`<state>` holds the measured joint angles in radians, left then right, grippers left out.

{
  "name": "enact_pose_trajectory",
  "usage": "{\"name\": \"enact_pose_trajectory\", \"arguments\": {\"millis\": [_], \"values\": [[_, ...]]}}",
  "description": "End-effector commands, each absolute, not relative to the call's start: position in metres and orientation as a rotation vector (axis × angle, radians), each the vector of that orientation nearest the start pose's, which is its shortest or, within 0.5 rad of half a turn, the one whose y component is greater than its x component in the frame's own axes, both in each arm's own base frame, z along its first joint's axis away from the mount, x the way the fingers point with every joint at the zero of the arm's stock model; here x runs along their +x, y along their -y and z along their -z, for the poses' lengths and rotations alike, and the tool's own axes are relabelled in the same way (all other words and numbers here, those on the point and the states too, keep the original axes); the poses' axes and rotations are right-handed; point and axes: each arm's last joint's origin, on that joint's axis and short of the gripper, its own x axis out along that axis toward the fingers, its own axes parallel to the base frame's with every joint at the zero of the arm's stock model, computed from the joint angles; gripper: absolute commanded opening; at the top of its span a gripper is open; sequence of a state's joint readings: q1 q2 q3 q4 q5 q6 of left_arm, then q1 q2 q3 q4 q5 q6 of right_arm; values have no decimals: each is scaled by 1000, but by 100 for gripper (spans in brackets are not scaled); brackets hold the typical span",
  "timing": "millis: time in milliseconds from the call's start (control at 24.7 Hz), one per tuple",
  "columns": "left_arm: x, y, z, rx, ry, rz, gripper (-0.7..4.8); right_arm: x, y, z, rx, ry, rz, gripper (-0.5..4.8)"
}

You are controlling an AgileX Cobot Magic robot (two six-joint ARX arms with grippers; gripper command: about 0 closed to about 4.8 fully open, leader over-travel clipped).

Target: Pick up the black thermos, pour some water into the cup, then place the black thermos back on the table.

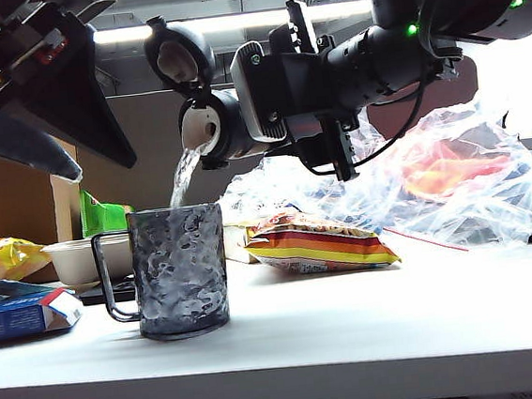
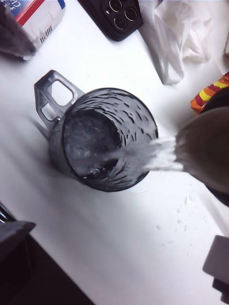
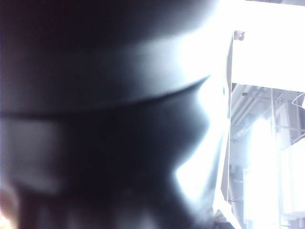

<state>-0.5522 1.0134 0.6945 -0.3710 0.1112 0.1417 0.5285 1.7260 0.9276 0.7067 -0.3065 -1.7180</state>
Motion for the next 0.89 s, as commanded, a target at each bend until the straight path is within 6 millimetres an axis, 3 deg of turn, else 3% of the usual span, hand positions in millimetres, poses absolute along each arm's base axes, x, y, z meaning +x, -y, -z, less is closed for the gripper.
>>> {"name": "enact_pose_trajectory", "arguments": {"millis": [41, 486, 527, 608, 648, 892], "values": [[174, 111, -248, 283, -627, 684, 479, 315, -195, -238, -1601, 721, -608, 188], [174, 111, -248, 283, -628, 684, 479, 315, -195, -239, -1560, 714, -622, 187], [174, 111, -248, 283, -628, 684, 479, 315, -195, -239, -1501, 689, -640, 159], [174, 111, -248, 282, -628, 684, 479, 315, -195, -240, -1356, 626, -667, 35], [174, 111, -248, 280, -629, 683, 479, 315, -195, -240, -1298, 598, -678, -2], [174, 111, -248, 258, -636, 676, 479, 313, -200, -239, -968, 417, -703, -1]]}}
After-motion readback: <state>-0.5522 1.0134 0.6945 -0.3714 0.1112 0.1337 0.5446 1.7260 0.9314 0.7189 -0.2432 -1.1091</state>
